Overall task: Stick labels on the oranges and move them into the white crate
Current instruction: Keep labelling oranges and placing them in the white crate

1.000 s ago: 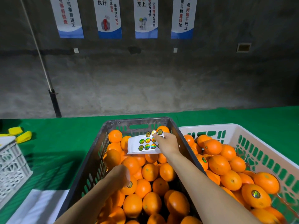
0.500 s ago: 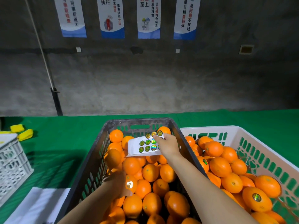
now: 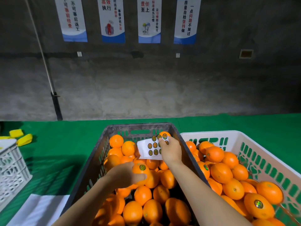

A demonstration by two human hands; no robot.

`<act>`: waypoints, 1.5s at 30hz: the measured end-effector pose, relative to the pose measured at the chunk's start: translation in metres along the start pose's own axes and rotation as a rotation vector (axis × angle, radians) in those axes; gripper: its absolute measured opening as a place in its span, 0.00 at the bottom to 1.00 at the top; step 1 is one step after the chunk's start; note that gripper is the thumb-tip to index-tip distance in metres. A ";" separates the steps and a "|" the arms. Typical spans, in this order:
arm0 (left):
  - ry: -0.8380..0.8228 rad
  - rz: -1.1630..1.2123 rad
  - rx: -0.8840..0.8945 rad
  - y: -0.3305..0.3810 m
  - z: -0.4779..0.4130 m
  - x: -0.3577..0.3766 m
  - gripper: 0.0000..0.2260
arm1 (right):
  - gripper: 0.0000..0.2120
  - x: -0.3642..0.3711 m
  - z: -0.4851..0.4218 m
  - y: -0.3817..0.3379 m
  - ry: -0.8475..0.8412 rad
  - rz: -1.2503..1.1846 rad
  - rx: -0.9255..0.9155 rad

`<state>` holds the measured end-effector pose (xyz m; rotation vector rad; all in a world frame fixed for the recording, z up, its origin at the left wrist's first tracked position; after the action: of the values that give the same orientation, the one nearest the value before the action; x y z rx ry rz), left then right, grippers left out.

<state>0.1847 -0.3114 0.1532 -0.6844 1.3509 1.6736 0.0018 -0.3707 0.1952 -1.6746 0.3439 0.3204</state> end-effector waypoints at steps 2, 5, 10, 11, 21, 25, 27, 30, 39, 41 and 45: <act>0.124 0.150 0.088 0.011 0.009 -0.013 0.18 | 0.14 0.000 -0.001 0.001 0.012 -0.068 0.037; 0.384 0.248 0.135 0.016 0.020 -0.027 0.19 | 0.15 0.001 -0.004 0.003 -0.030 -0.140 0.110; 0.835 0.184 0.178 0.021 0.030 -0.036 0.17 | 0.08 0.011 0.000 -0.001 -0.367 -0.271 0.139; 0.879 0.168 0.173 0.021 0.031 -0.035 0.15 | 0.06 0.011 0.002 -0.002 -0.432 -0.282 0.145; 0.733 0.154 0.015 0.014 0.025 -0.027 0.22 | 0.19 0.006 0.006 -0.007 -0.585 -0.432 0.235; 0.732 0.145 0.014 0.015 0.025 -0.028 0.22 | 0.16 0.009 0.005 -0.004 -0.544 -0.322 0.215; 0.722 0.094 0.016 0.014 0.027 -0.029 0.24 | 0.20 0.009 0.003 -0.002 -0.359 -0.129 0.072; 0.681 -0.072 0.056 0.013 0.027 -0.027 0.27 | 0.28 0.006 0.007 -0.008 -0.206 0.044 -0.196; 0.567 -0.260 0.271 0.023 0.029 -0.025 0.30 | 0.38 0.001 0.013 -0.014 -0.738 -0.097 -0.078; 0.580 -0.240 0.328 0.022 0.032 -0.026 0.27 | 0.40 0.001 0.014 -0.013 -0.815 -0.113 -0.043; 0.574 -0.168 0.367 0.021 0.034 -0.028 0.27 | 0.35 0.003 0.013 -0.012 -0.842 -0.182 0.010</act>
<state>0.1829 -0.2876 0.1958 -1.0687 1.8769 1.0853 0.0090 -0.3561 0.2034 -1.4034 -0.4293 0.8373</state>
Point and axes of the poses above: each hand's wrist, its own z-axis away from the middle knuckle, its own x-axis out of the palm, y = z × x, the point moved 1 cm from there along -z, towards the middle knuckle, and after that the axes turned 9 degrees about -y, right-handed, at the moved point
